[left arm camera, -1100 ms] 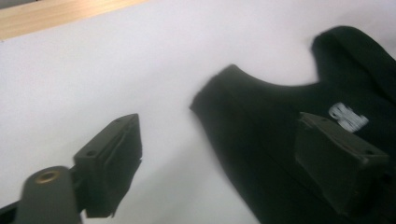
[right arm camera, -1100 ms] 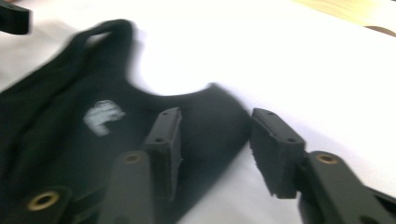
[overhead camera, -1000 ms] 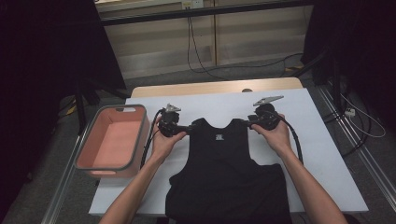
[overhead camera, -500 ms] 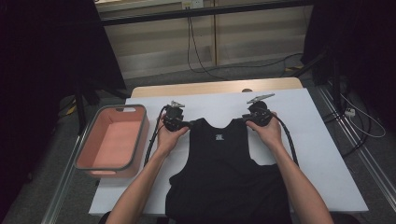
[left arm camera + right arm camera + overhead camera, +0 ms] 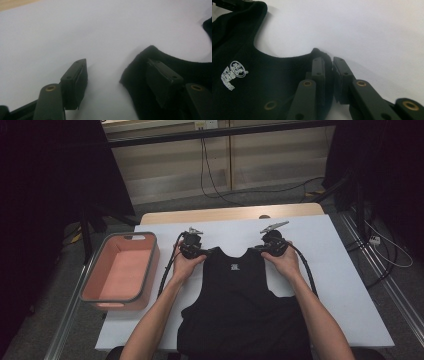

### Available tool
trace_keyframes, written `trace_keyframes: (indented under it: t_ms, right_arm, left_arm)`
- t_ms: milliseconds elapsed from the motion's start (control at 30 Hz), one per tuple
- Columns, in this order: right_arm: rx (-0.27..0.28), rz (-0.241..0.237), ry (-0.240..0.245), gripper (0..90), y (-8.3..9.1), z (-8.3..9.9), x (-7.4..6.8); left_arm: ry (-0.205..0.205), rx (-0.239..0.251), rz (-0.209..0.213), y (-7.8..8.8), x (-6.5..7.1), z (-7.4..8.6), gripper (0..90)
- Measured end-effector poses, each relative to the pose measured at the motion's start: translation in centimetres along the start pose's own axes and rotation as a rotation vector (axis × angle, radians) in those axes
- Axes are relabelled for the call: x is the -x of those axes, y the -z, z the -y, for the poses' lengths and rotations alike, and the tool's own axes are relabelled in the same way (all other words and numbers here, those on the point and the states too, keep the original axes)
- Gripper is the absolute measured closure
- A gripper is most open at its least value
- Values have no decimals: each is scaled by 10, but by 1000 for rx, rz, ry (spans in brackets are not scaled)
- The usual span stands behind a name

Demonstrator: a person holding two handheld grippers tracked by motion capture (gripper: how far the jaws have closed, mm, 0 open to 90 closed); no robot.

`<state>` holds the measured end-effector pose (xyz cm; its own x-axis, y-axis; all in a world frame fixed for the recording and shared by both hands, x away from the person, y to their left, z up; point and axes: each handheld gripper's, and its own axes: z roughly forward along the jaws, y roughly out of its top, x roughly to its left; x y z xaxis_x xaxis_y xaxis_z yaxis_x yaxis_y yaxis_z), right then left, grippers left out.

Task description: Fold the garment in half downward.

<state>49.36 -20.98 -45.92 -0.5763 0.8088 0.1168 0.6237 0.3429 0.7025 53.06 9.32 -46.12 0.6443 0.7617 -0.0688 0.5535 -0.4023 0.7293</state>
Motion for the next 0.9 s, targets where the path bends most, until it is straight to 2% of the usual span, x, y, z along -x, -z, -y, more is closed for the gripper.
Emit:
trace_keyframes:
  t_ms: [67, 200, 233, 267, 333, 367, 433, 467, 500, 533, 600, 633, 767, 867, 900]
  right_arm:
    - [0, -3, -3, 820, 0, 0, 1]
    - [5, -5, -9, 822, 0, 1, 1]
    - [5, -4, -9, 821, 0, 1, 1]
    - [6, -3, -8, 822, 0, 1, 1]
    - [4, 1, -9, 822, 0, 1, 0]
    - [3, 2, -8, 821, 0, 1, 0]
    - [3, 2, -8, 822, 0, 0, 0]
    - [3, 0, -7, 824, 0, 0, 0]
    - [2, -5, -13, 828, 0, 0, 1]
    - [2, -11, -18, 835, 0, 0, 1]
    - [-2, -25, -16, 845, 0, 0, 2]
    - [-4, -30, -16, 849, 0, 0, 2]
    - [-6, -41, -26, 857, 1, 0, 2]
    - [-3, -41, -34, 860, 1, 0, 2]
    - [1, -40, -33, 861, 1, 0, 2]
  left_arm:
    - [-22, -17, 10, 0, 0, -1, 347]
    - [-43, -3, 14, -3, 5, -3, 399]
    - [-65, -13, 22, -3, 5, -3, 414]
    - [-62, 0, 25, -4, 8, -3, 428]
    - [-73, -1, 9, -5, 13, -4, 464]
    - [-72, 0, 37, -5, 14, -4, 492]
    - [-101, -16, 43, -4, 15, -4, 548]
    - [-100, -25, 71, -3, 16, -5, 581]
    - [-96, -8, 73, -4, 18, -4, 620]
    - [-128, -19, 79, -3, 20, -4, 643]
    - [-120, -24, 90, -2, 22, -4, 709]
    - [-109, -29, 116, -2, 21, -3, 719]
    - [-70, -40, 160, -1, 20, -4, 815]
    - [-22, -32, 178, -1, 16, -3, 835]
    - [-8, -26, 166, -1, 16, -3, 841]
